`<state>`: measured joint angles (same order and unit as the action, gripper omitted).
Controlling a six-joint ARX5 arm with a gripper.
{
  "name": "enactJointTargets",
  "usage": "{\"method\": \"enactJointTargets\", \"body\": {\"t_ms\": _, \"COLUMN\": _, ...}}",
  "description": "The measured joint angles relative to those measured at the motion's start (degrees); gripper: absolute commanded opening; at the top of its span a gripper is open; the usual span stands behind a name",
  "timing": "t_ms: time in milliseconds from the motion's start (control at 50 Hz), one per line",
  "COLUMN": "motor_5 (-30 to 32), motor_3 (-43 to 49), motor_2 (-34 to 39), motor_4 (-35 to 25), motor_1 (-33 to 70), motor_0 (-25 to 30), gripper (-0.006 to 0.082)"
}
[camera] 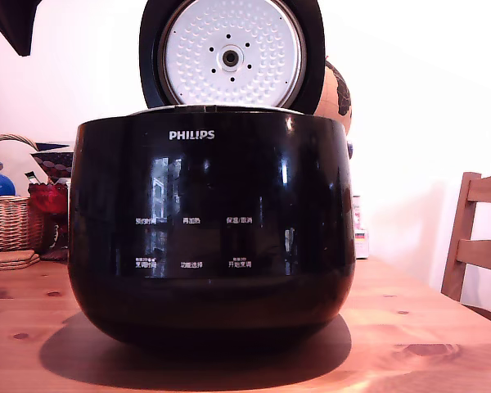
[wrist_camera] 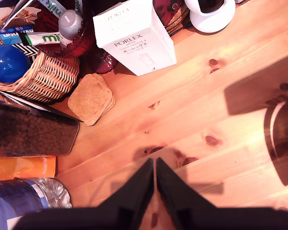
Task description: Close the rice cooker by pressing the lid down with medium force
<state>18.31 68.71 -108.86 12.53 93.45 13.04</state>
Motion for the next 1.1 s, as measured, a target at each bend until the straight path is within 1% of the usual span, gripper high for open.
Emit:
{"method": "enactJointTargets", "body": {"t_ms": 40, "motor_5": 0.0, "motor_3": -0.4, "motor_2": 0.0, "motor_4": -0.9, "motor_1": 0.0, "motor_0": 0.0, "gripper": -0.0022}}
{"method": "enactJointTargets", "body": {"t_ms": 80, "motor_5": 0.0, "motor_3": -3.2, "motor_2": 0.0, "motor_4": -5.0, "motor_1": 0.0, "motor_0": -0.2, "gripper": -0.0021}}
{"method": "enactJointTargets", "body": {"t_ms": 200, "motor_5": 0.0, "motor_3": -16.2, "motor_2": 0.0, "motor_4": -6.9, "motor_1": 0.0, "motor_0": -0.2, "gripper": -0.0022}}
{"method": "enactJointTargets", "body": {"t_ms": 300, "motor_5": 0.0, "motor_3": -24.1, "motor_2": 0.0, "motor_4": -9.5, "motor_1": 0.0, "motor_0": -0.2, "gripper": -0.0021}}
{"method": "enactJointTargets", "body": {"t_ms": 460, "motor_5": -0.2, "motor_3": -29.4, "motor_2": 0.0, "motor_4": -16.3, "motor_1": 0.0, "motor_0": -0.2, "gripper": -0.0021}}
{"method": "enactJointTargets", "body": {"t_ms": 560, "motor_5": -2.7, "motor_3": -32.7, "motor_2": 0.0, "motor_4": -21.7, "motor_1": 0.0, "motor_0": 0.0, "gripper": -0.0021}}
{"method": "enactJointTargets", "body": {"t_ms": 660, "motor_5": -4.5, "motor_3": -35.0, "motor_2": 0.0, "motor_4": -24.8, "motor_1": 0.0, "motor_0": 0.7, "gripper": -0.0022}}
{"method": "enactJointTargets", "body": {"t_ms": 920, "motor_5": -8.3, "motor_3": -40.7, "motor_2": 0.0, "motor_4": -30.5, "motor_1": 0.0, "motor_0": 3.6, "gripper": -0.0022}}
{"method": "enactJointTargets", "body": {"t_ms": 1100, "motor_5": -9.6, "motor_3": -41.4, "motor_2": 0.0, "motor_4": -31.6, "motor_1": 0.0, "motor_0": 5.8, "gripper": -0.0022}}
